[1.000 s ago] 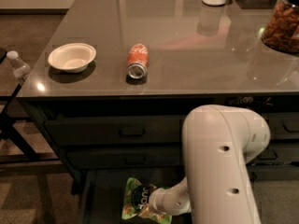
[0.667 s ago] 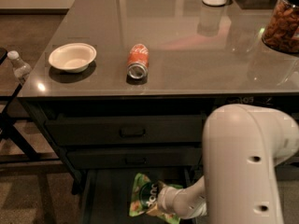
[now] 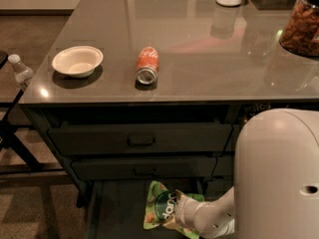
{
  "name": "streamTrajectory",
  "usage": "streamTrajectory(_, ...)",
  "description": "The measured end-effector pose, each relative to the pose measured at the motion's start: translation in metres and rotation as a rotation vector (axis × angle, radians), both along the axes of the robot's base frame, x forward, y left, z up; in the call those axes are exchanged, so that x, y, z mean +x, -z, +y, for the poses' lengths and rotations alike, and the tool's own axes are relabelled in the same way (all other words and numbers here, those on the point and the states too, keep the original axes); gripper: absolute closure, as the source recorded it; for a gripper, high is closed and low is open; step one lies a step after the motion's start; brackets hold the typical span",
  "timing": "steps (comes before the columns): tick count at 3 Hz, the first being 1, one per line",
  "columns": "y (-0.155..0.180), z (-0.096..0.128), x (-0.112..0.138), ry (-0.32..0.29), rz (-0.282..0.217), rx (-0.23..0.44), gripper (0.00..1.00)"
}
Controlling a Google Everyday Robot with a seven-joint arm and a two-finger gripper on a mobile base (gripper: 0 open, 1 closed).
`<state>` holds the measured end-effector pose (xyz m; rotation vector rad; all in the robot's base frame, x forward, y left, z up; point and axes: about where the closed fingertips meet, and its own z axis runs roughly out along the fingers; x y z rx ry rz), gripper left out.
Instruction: Pick green rice chip bag from bottom drawer and place on counter
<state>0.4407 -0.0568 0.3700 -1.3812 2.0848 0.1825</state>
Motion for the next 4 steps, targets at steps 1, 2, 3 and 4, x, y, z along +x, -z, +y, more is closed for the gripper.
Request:
streamTrajectory(1,-0.023,-0.008,-0.001,0.011,-0.018,-0.011,1.0)
streamTrajectory(2,-0.063,-0.022,-0.007,0.037,-0.045,-0.051,1.0)
streamTrajectory(3,-0.109,-0.037,-0.011,0.07,-0.099,-0.086,1.0)
streamTrajectory(4,-0.127,-0.039,-0.003,0.083,-0.136,-0.083,1.0)
